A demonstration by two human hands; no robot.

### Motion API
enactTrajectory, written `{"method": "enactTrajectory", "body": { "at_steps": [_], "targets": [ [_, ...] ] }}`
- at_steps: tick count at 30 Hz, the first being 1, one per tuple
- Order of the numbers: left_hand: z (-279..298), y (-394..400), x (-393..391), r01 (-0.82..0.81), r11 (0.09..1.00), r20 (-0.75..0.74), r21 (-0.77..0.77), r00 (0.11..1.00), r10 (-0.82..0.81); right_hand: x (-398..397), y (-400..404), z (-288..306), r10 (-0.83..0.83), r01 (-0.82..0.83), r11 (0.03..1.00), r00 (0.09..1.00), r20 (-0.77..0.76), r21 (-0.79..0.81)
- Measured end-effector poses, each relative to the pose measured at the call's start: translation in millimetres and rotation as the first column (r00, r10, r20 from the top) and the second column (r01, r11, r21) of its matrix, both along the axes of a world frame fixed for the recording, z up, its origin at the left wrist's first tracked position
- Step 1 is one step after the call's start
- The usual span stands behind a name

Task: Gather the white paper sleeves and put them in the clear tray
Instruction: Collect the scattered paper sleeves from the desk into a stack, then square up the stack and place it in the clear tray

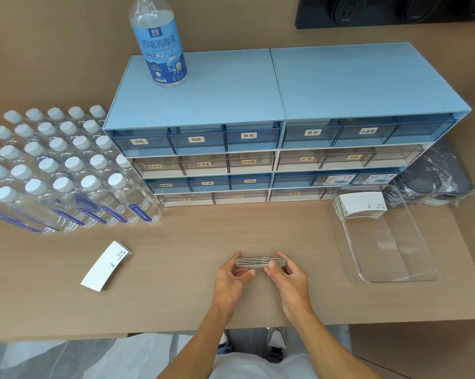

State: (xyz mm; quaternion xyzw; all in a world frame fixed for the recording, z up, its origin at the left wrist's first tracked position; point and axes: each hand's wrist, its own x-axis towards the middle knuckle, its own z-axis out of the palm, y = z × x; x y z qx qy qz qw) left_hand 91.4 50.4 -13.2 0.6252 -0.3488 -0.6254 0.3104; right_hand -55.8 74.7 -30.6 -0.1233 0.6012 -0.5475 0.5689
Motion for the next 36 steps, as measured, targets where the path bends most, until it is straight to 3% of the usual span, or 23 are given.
{"method": "enactTrajectory", "body": {
  "at_steps": [3,7,10,14,18,25,30,36],
  "targets": [
    [4.4,-0.7,1.1,-0.046,0.998,0.004,-0.048,0.999,0.046,-3.4,4.7,3.2,0.081,-0.082,0.997,0.996,-0.041,-0.012],
    [14.0,-0.2,2.6,-0.079,0.992,0.024,-0.097,0.996,0.082,-6.9,4.2,12.2,0.065,-0.067,0.998,0.990,-0.124,-0.010],
    [17.7,3.6,4.6,-0.160,0.985,0.049,-0.067,0.985,0.163,-8.5,-1.0,17.9,0.120,-0.120,0.993,0.965,-0.234,0.012],
    [26.9,12.5,10.8,-0.309,0.951,-0.026,0.021,0.950,0.310,-2.9,-8.8,26.9,0.238,-0.236,0.971,0.947,-0.214,0.035],
    [43.5,27.0,27.2,-0.481,0.873,-0.165,0.081,0.857,0.488,16.1,-11.5,31.0,0.369,-0.370,0.929,0.922,-0.119,0.015],
    [53.0,74.2,73.5,-0.755,0.648,-0.123,0.103,0.637,0.761,88.7,-12.4,38.7,0.576,-0.576,0.817,0.816,0.041,-0.010],
    [49.8,80.3,123.5,-0.850,0.515,-0.108,0.111,0.504,0.857,151.5,-17.1,39.9,0.680,-0.681,0.732,0.732,0.033,0.015],
    [45.2,64.0,186.3,-0.867,0.489,0.040,0.097,0.495,0.868,219.3,-35.5,40.7,0.717,-0.708,0.697,0.688,-0.113,0.111]
  ]
}}
